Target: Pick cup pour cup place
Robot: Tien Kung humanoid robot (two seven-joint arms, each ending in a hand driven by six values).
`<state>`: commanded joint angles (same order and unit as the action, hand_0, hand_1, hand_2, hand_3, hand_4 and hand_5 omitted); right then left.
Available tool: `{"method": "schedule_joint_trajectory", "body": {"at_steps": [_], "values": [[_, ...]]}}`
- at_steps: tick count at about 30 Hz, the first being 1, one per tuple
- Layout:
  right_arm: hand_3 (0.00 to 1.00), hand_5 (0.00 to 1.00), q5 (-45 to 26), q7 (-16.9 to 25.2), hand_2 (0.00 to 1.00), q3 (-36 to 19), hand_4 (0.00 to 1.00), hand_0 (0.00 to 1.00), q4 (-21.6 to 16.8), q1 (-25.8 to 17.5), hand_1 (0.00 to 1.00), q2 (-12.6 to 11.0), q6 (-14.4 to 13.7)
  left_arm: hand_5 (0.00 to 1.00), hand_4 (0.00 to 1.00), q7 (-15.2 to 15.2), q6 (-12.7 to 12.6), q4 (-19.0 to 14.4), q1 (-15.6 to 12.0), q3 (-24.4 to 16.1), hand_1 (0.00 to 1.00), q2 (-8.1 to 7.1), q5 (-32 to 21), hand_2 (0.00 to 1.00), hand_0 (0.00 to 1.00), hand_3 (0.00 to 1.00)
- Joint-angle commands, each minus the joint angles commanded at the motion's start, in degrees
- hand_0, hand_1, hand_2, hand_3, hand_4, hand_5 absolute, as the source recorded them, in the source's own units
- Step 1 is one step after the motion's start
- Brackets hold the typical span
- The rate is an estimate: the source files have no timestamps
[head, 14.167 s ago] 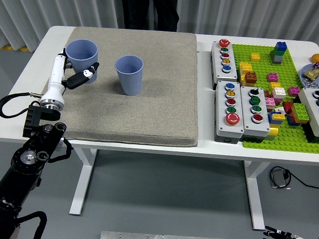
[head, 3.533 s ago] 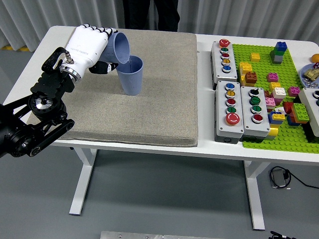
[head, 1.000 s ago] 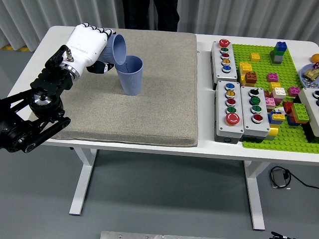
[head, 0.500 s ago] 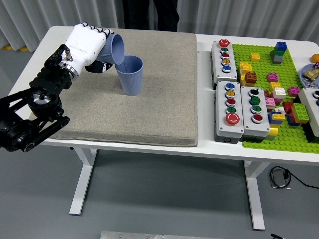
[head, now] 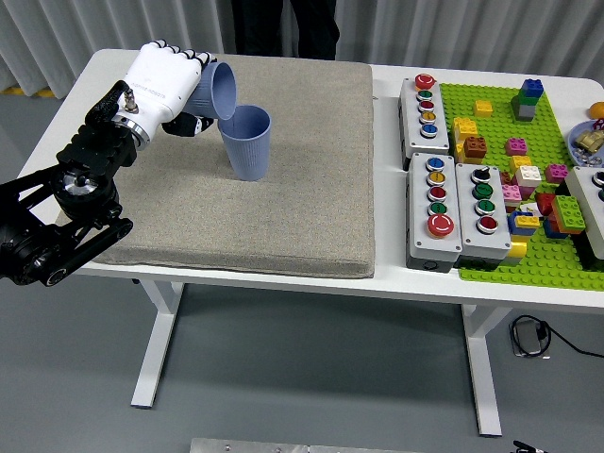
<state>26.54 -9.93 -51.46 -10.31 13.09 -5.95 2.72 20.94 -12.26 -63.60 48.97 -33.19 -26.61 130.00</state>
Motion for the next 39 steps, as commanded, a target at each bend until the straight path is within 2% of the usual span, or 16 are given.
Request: {"method": "schedule_joint_trajectory", "body": {"at_steps": [25, 39], "values": [[0.645, 0.119, 0.88, -0.17, 0.673, -0.70, 0.444, 0.657, 0.00, -0.14, 0.654, -0.01, -0.10, 0.002, 0.583, 0.45, 0.74, 0.19, 0.18, 0.47, 0.643, 0.10, 0.00, 0.685, 0.666, 0.740], [0.645, 0.119, 1.19, -0.21, 0.672, -0.81, 0.443, 0.657, 0.00, -0.55, 0.653, -0.02, -0.15, 0.002, 0.574, 0.86, 2.86, -1.23, 0.15, 0.49, 0.652, -0.11, 0.00, 0.693, 0.683, 0.737]]}}
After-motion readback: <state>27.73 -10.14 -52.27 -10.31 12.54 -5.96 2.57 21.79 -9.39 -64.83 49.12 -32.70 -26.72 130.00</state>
